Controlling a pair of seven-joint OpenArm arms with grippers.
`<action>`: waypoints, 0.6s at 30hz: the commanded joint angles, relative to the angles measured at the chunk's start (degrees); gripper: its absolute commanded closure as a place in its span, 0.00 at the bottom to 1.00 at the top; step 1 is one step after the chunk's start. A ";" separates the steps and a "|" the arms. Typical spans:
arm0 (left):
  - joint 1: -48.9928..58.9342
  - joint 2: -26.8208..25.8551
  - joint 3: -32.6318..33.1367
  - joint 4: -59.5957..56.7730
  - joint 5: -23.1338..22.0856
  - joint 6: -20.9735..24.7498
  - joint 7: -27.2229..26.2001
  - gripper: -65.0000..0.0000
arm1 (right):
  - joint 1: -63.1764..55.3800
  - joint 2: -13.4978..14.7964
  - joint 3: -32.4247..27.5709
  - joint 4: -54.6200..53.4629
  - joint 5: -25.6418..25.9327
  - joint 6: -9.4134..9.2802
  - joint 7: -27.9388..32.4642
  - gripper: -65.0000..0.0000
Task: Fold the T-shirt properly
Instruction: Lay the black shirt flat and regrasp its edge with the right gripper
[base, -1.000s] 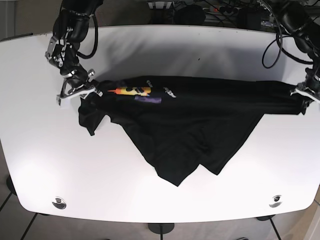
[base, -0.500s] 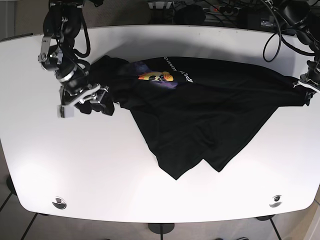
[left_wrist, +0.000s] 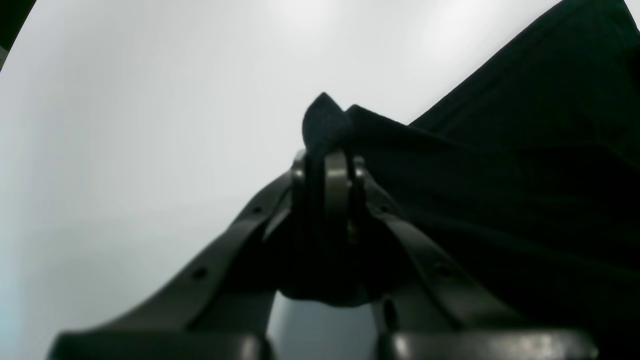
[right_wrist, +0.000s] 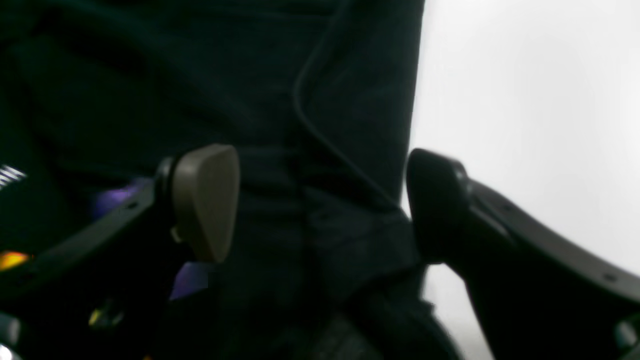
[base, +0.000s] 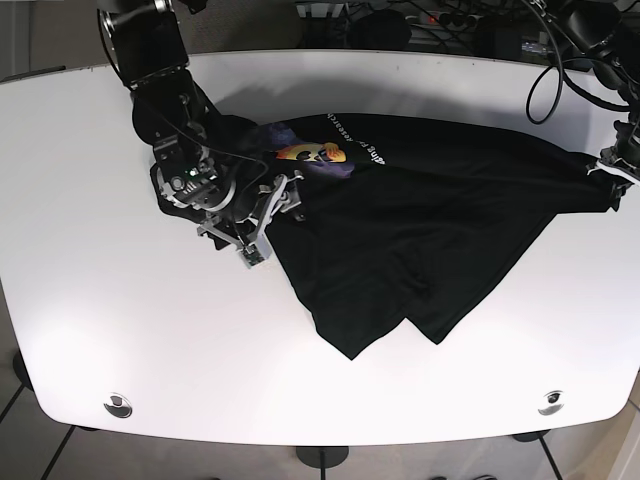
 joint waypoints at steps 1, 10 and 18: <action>-0.01 -1.36 -0.26 0.88 -0.86 -0.08 -1.29 1.00 | 3.37 -0.73 0.20 -2.26 -0.45 1.73 1.21 0.24; -0.01 -1.36 0.88 0.88 -0.86 -0.08 -1.29 1.00 | 8.73 -1.08 -4.46 -8.68 -4.05 3.32 3.94 0.24; -0.10 -1.28 0.97 0.88 -0.86 -0.08 -1.29 1.00 | 13.04 -2.84 -8.68 -16.68 -4.05 3.14 7.54 0.24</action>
